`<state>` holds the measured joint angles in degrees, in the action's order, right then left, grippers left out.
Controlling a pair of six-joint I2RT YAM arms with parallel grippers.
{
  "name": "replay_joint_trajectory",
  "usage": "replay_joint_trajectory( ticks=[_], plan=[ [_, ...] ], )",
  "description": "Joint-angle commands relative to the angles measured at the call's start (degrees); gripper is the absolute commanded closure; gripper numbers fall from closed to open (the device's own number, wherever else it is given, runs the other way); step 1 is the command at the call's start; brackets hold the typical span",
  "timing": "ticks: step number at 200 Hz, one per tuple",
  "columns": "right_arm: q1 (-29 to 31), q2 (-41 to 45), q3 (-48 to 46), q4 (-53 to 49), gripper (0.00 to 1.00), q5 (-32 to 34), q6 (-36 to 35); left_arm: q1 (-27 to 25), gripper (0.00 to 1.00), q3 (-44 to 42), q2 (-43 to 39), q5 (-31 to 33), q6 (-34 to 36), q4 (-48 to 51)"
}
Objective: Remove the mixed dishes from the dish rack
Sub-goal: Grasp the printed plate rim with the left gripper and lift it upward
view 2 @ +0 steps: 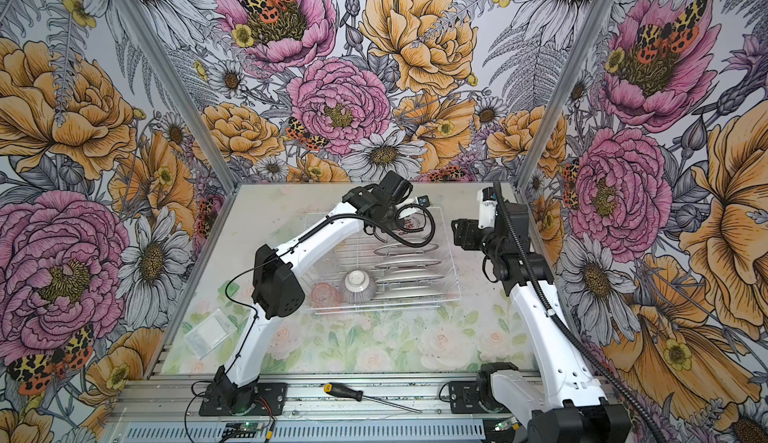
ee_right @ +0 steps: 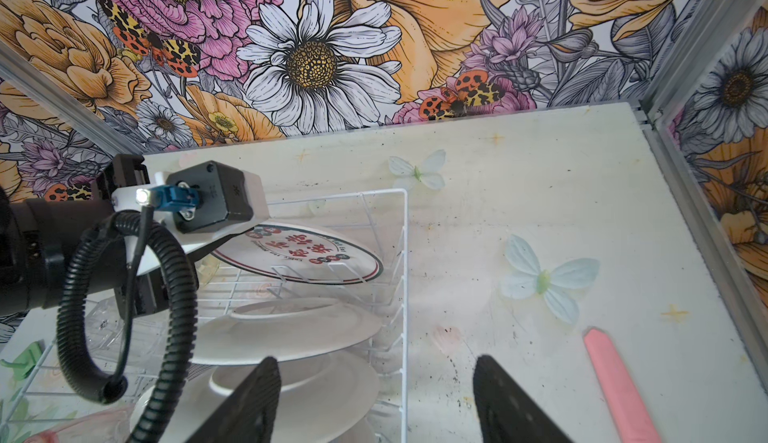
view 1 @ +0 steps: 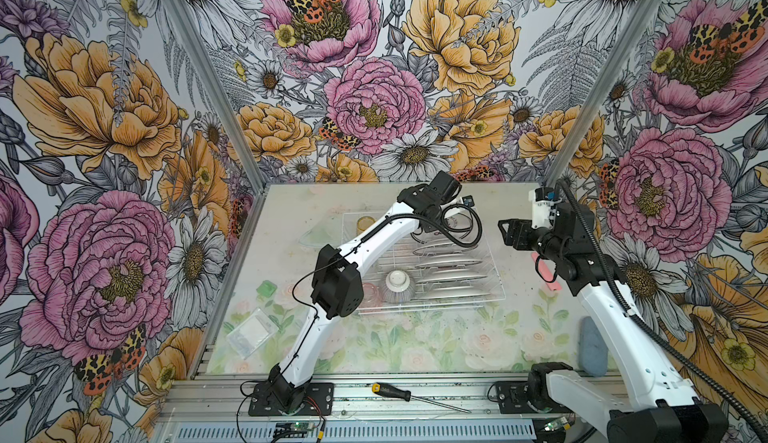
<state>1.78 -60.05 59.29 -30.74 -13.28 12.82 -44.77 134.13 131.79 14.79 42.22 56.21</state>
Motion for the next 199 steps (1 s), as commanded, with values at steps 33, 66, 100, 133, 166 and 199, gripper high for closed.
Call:
replay_joint_trajectory(
  ticks=[33, 66, 100, 133, 166, 199],
  plan=[
    [-0.5, 1.8, -0.7, 0.2, 0.25, 1.3, -0.2, -0.5, 1.0, -0.3, -5.1, -0.7, -6.4, -3.4],
    [-0.5, 2.0, -0.8, 0.2, 0.25, 1.2, -0.2, -0.5, 1.0, 0.8, -7.7, -0.6, -7.9, -3.5],
    [-0.5, 1.9, -0.8, 0.2, 0.25, 1.1, 0.2, -0.6, 1.0, 1.3, -10.1, 0.0, -9.0, -3.5],
    [-0.4, 2.0, -0.8, 0.3, 0.25, 1.0, 0.2, -0.5, 1.0, 1.2, -12.4, 1.5, -10.1, -4.7],
    [-0.9, 1.7, -0.8, 0.8, 0.26, -2.0, 0.5, 0.5, 1.0, 2.1, -15.1, -0.9, -14.3, -5.3],
    [-2.9, 1.7, -1.7, 4.6, 0.28, -12.3, 2.9, 3.7, 1.0, 2.0, -18.6, -12.5, -22.1, -5.2]
  ],
)
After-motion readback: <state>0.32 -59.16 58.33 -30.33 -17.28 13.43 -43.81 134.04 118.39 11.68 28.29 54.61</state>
